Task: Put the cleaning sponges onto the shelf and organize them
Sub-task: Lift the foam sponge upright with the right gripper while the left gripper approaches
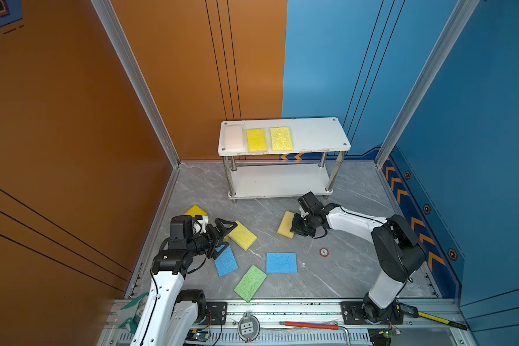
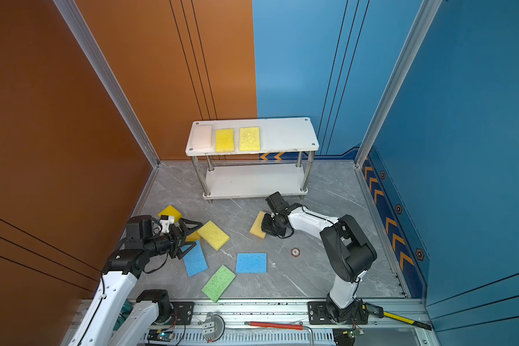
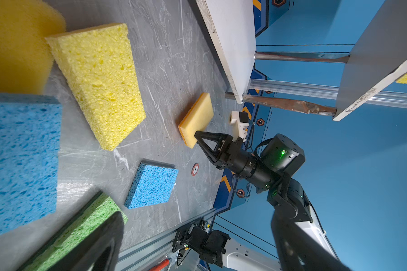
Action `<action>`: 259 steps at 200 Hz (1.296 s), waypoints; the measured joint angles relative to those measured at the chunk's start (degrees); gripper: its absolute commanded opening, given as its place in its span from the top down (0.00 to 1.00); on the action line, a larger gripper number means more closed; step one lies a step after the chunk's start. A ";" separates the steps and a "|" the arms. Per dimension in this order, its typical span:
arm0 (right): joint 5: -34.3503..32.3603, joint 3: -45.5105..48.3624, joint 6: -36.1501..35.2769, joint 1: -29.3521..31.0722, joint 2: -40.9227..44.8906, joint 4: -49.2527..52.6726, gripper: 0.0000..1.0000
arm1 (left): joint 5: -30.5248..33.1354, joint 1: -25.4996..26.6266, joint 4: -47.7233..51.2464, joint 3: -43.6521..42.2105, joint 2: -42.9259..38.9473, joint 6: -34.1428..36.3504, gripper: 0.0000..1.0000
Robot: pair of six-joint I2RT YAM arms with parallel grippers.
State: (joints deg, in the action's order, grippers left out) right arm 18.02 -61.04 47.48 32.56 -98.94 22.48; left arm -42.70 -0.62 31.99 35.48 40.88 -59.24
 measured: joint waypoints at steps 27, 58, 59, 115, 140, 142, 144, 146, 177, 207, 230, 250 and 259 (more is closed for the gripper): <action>2.60 -2.05 -4.94 -1.05 2.47 4.59 0.83 | 0.02 1.75 -0.42 1.09 0.90 0.39 0.02; 6.32 -7.72 -11.26 -0.83 4.24 11.04 0.83 | 0.17 4.72 -3.45 1.77 2.75 -0.09 0.02; 6.47 -8.00 -11.58 -0.79 4.39 11.26 0.83 | 0.17 4.90 -3.65 1.79 2.89 -0.15 0.02; 12.04 -15.96 -16.74 1.90 6.93 18.86 0.83 | 1.70 13.11 -11.47 4.57 9.94 -1.25 0.02; 13.70 -18.88 -17.51 3.85 6.93 20.98 0.83 | 2.43 15.52 -14.03 5.01 11.30 -1.86 0.02; 13.77 -19.15 -17.55 4.00 6.93 21.14 0.83 | 2.43 15.65 -14.21 5.01 11.34 -1.97 0.02; 13.81 -19.41 -17.62 4.13 6.93 21.33 0.82 | 2.45 15.78 -14.34 5.01 11.34 -2.08 0.02; 13.99 -19.65 -17.64 4.28 6.93 21.44 0.82 | 2.54 15.87 -14.51 5.03 11.37 -2.08 0.02; 15.65 -22.82 -17.70 5.57 6.91 22.58 0.82 | 2.67 16.44 -16.57 5.03 11.28 -3.21 0.02; 16.98 -25.55 -17.70 6.10 6.91 23.23 0.82 | 2.62 16.46 -19.54 4.94 10.86 -4.72 0.02; 17.92 -27.17 -17.68 6.78 6.71 23.58 0.83 | 2.62 16.46 -21.99 4.90 10.75 -5.73 0.02; 18.25 -27.89 -17.68 7.52 6.62 23.61 0.83 | 2.56 16.46 -23.85 4.74 10.80 -6.60 0.02; 18.32 -27.96 -17.68 7.98 6.58 23.61 0.83 | 2.54 16.46 -24.72 4.74 10.91 -6.84 0.01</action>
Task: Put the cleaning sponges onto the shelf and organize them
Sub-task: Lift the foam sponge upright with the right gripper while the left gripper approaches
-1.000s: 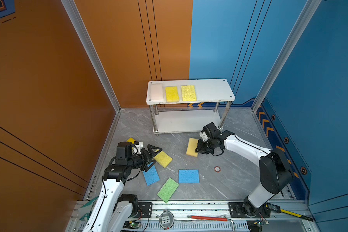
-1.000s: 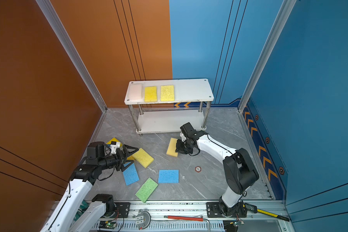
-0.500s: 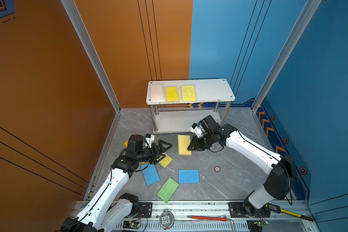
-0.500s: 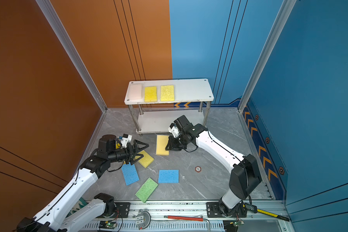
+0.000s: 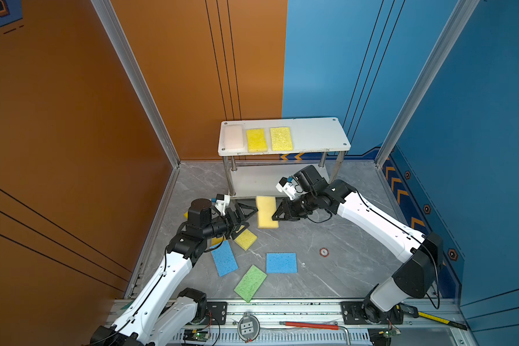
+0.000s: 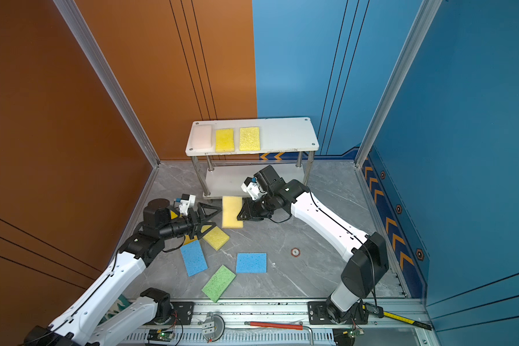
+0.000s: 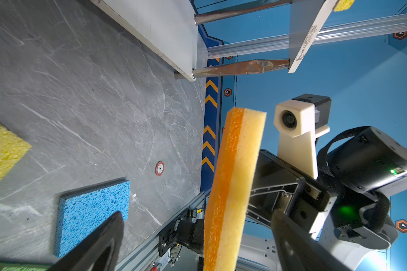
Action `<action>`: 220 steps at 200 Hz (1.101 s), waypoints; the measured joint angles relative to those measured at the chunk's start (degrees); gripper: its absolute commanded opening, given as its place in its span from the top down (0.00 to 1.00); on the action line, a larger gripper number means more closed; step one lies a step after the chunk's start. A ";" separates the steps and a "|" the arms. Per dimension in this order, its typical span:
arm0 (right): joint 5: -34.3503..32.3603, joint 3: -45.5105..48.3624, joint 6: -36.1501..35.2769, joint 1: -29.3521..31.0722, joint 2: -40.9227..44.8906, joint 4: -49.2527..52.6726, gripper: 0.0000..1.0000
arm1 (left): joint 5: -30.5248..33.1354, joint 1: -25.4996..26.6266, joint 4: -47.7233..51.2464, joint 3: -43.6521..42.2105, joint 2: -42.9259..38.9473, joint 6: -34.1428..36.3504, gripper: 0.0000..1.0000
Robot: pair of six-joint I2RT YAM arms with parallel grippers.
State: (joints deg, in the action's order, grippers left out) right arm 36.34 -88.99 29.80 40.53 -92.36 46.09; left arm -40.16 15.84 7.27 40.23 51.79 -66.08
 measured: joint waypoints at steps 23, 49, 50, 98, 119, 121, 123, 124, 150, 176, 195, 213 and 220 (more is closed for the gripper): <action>0.74 -0.24 0.02 1.40 -0.20 0.31 0.83 | -0.22 0.00 -1.77 0.00 0.68 -0.46 0.01; 1.31 -0.70 0.13 2.38 -0.20 0.46 0.83 | -0.44 0.04 -3.28 0.00 1.36 -1.07 0.01; 1.33 -0.70 0.13 2.43 -0.20 0.46 0.83 | -0.44 0.04 -3.30 0.00 1.36 -1.09 0.00; 1.42 -0.81 0.22 3.93 -0.20 0.48 0.83 | -0.72 0.04 -4.26 0.00 1.60 -1.57 0.22; 1.40 -0.81 0.24 4.35 -0.20 0.48 0.83 | -0.87 0.09 -4.55 0.02 1.60 -1.25 0.38; 1.40 -0.81 0.24 4.35 -0.20 0.48 0.83 | -0.85 0.11 -4.59 0.02 1.60 -1.53 0.38; 1.40 -0.81 0.24 4.39 -0.20 0.48 0.83 | -0.90 0.11 -4.55 0.02 1.60 -1.70 0.39; 1.40 -0.81 0.24 4.42 -0.20 0.48 0.83 | -0.92 0.11 -4.55 0.04 1.60 -1.53 0.40; 1.40 -0.85 0.48 4.48 -0.20 0.48 0.83 | -0.90 0.15 -4.55 0.09 1.60 -1.53 0.60; 1.40 -0.85 0.76 4.48 -0.20 0.50 0.79 | -0.83 0.63 -4.74 0.13 1.60 -1.29 0.70; 1.40 -0.87 1.18 4.48 -0.20 0.57 0.72 | -0.74 1.09 -4.85 0.17 1.66 -1.07 0.76; 1.36 -0.92 1.46 4.46 -0.20 0.90 0.53 | -0.50 1.29 -4.94 0.35 1.95 -0.85 0.78; 1.31 -0.94 1.64 4.42 -0.20 0.90 0.47 | -0.33 1.42 -4.94 0.44 2.08 -0.83 0.78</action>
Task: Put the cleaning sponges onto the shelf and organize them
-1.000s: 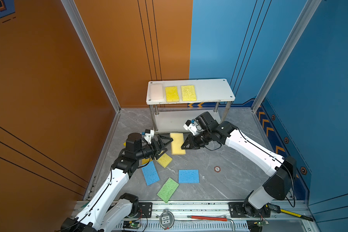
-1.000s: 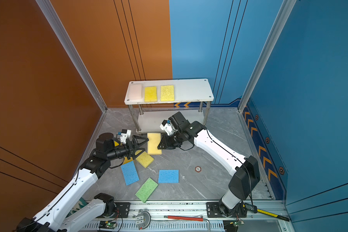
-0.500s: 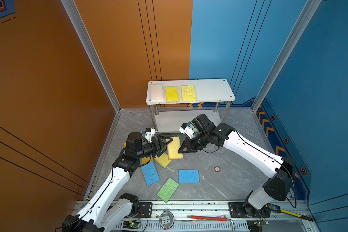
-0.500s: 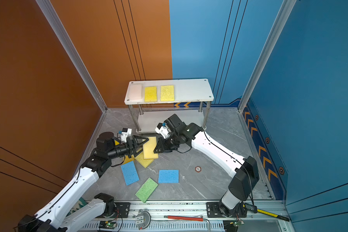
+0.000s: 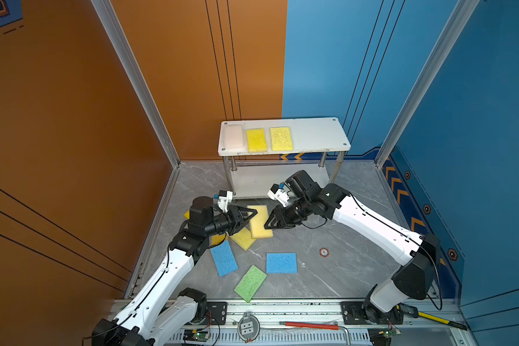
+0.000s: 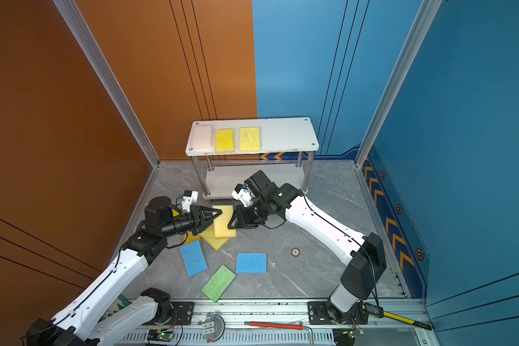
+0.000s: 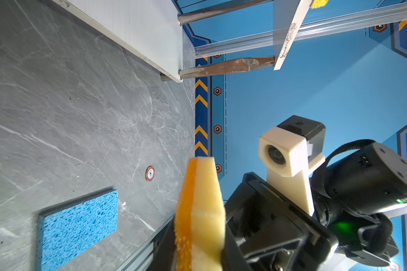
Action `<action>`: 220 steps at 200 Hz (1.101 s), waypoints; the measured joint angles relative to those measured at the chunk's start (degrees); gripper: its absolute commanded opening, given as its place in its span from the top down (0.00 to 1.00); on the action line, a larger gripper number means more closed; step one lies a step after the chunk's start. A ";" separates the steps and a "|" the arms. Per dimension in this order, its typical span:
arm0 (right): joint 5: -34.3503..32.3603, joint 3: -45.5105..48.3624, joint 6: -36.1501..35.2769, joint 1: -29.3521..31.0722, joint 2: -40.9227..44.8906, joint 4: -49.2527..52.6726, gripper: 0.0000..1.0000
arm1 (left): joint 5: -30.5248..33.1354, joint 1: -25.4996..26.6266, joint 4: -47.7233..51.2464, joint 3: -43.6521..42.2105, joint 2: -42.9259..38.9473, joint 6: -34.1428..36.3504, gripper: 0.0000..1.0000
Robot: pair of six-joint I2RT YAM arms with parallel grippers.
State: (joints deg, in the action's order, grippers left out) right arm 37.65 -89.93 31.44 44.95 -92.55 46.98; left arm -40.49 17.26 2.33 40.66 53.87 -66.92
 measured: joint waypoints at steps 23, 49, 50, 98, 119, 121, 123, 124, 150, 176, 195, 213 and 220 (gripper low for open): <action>-0.15 -0.02 1.07 -0.81 0.48 0.02 0.33 | 0.87 0.07 -0.70 0.20 0.22 -0.46 0.78; -0.02 0.02 2.51 -3.15 2.58 -0.24 0.26 | 1.99 0.04 -5.14 0.17 0.55 -3.41 0.78; 0.02 0.07 2.67 -3.21 2.69 -0.31 0.26 | 2.03 0.04 -5.31 0.17 0.55 -3.54 0.78; 3.89 4.74 10.32 -7.91 9.51 -9.73 0.24 | 4.09 0.04 -15.41 0.59 2.97 -10.64 0.78; 5.38 5.53 13.31 -7.87 9.75 -13.44 0.24 | 4.74 0.04 -18.86 1.25 3.37 -13.31 0.78; 5.51 5.55 13.51 -7.89 9.75 -13.68 0.24 | 4.76 0.04 -19.06 1.27 3.37 -13.44 0.78; 5.68 5.62 13.70 -7.87 9.73 -13.90 0.24 | 4.81 0.04 -19.45 1.36 3.37 -13.73 0.78; 5.75 5.64 13.86 -7.87 9.73 -14.14 0.24 | 4.92 0.04 -19.67 1.38 3.37 -13.92 0.78; 6.38 5.81 16.04 -7.87 9.75 -16.72 0.24 | 5.88 0.07 -23.69 1.60 3.37 -16.79 0.78; 7.21 6.34 18.03 -7.65 9.73 -19.67 0.26 | 6.47 0.07 -25.75 1.90 3.37 -18.64 0.78; 7.39 6.56 19.32 -6.99 9.73 -21.57 0.29 | 6.86 0.07 -26.43 2.08 3.30 -19.43 0.78; 7.39 6.58 20.04 -6.45 9.73 -22.69 0.32 | 7.08 0.07 -26.75 2.12 3.10 -19.78 0.78; 7.39 6.67 20.24 -6.27 9.73 -23.08 0.32 | 7.10 0.09 -26.86 2.12 3.02 -19.87 0.78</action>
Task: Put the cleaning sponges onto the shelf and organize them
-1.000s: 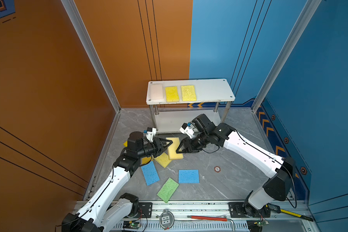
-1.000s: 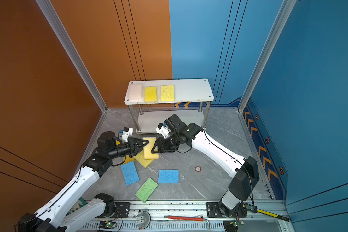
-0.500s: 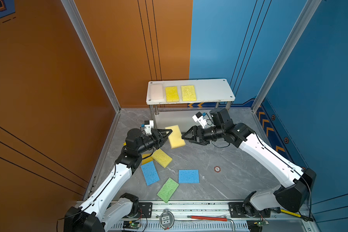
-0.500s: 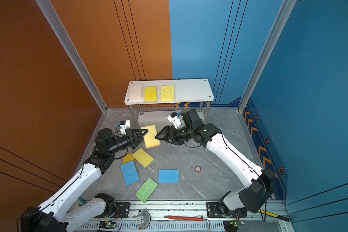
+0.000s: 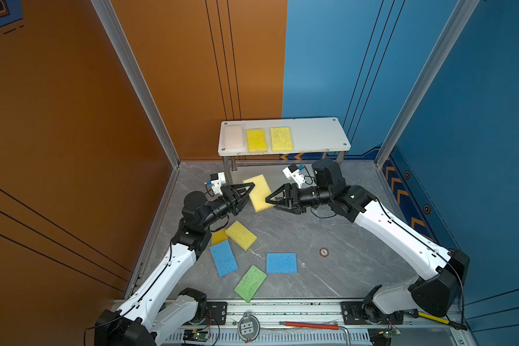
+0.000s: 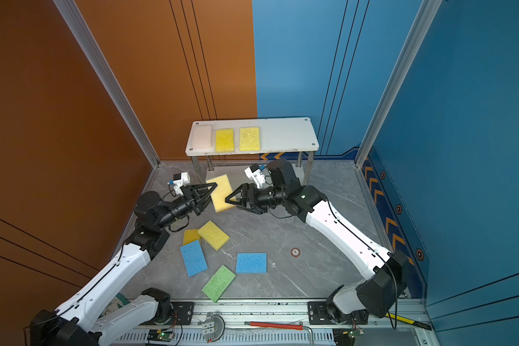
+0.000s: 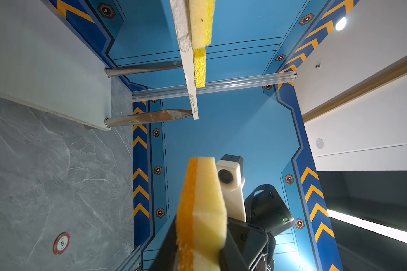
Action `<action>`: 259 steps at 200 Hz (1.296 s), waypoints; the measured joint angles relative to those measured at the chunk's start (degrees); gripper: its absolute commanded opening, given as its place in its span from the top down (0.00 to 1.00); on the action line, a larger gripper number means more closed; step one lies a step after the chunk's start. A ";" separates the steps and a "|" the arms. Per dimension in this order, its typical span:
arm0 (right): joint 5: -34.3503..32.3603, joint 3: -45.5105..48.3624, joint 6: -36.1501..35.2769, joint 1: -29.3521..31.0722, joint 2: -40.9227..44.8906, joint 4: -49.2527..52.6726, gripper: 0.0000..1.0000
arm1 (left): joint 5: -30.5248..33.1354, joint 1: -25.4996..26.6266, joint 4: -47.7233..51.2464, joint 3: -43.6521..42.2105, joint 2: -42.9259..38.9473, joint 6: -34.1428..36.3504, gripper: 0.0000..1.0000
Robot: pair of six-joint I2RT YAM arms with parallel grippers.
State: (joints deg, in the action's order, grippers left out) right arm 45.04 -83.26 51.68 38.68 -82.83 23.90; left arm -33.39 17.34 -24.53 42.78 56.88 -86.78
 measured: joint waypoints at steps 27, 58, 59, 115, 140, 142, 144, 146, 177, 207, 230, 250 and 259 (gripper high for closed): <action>-0.04 0.87 1.31 0.07 0.00 -2.08 0.38 | 0.02 0.31 -0.15 0.00 -0.50 -0.33 0.78; -0.22 1.51 2.91 0.17 0.00 -4.20 0.44 | 0.02 0.35 -0.17 0.00 -1.05 -0.35 0.78; -0.22 1.51 2.97 0.17 0.00 -4.24 0.44 | 0.04 0.35 -0.17 0.00 -1.07 -0.37 0.78; -0.24 1.53 4.70 0.44 0.00 -6.23 0.58 | 0.02 0.35 -0.17 0.00 -1.40 -0.74 0.78; -0.24 1.55 4.81 0.46 0.00 -6.54 0.58 | 0.04 0.35 -0.17 0.00 -1.40 -0.74 0.78; -0.24 1.55 4.81 0.46 0.00 -6.54 0.59 | 0.04 0.35 -0.17 0.00 -1.40 -0.74 0.78; -0.24 1.55 4.81 0.46 0.00 -6.54 0.59 | 0.04 0.35 -0.17 0.00 -1.40 -0.74 0.78; -0.24 1.57 4.81 0.46 0.00 -6.54 0.59 | 0.04 0.35 -0.17 0.00 -1.40 -0.74 0.78; -0.22 1.60 5.18 0.44 0.02 -6.60 0.68 | 0.04 0.28 -0.15 0.00 -1.38 -0.74 0.77; -0.24 1.60 5.22 0.44 0.00 -6.60 0.69 | 0.07 0.28 -0.17 0.00 -1.38 -0.74 0.74; -0.22 1.60 5.22 0.35 0.02 -6.60 0.71 | 0.22 0.20 -0.17 -0.02 -1.38 -0.63 0.64; -0.22 1.60 5.22 0.09 0.02 -6.60 0.72 | 0.39 0.17 -0.22 -0.02 -1.38 -0.74 0.56; -0.22 1.60 5.22 -0.11 0.02 -6.60 0.72 | 0.42 0.13 -0.22 -0.02 -1.38 -0.83 0.52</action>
State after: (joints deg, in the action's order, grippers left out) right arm 44.82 -81.67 56.90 38.57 -82.81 17.30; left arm -32.97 17.47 -24.75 42.76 55.51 -87.61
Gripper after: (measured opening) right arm 0.281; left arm 0.443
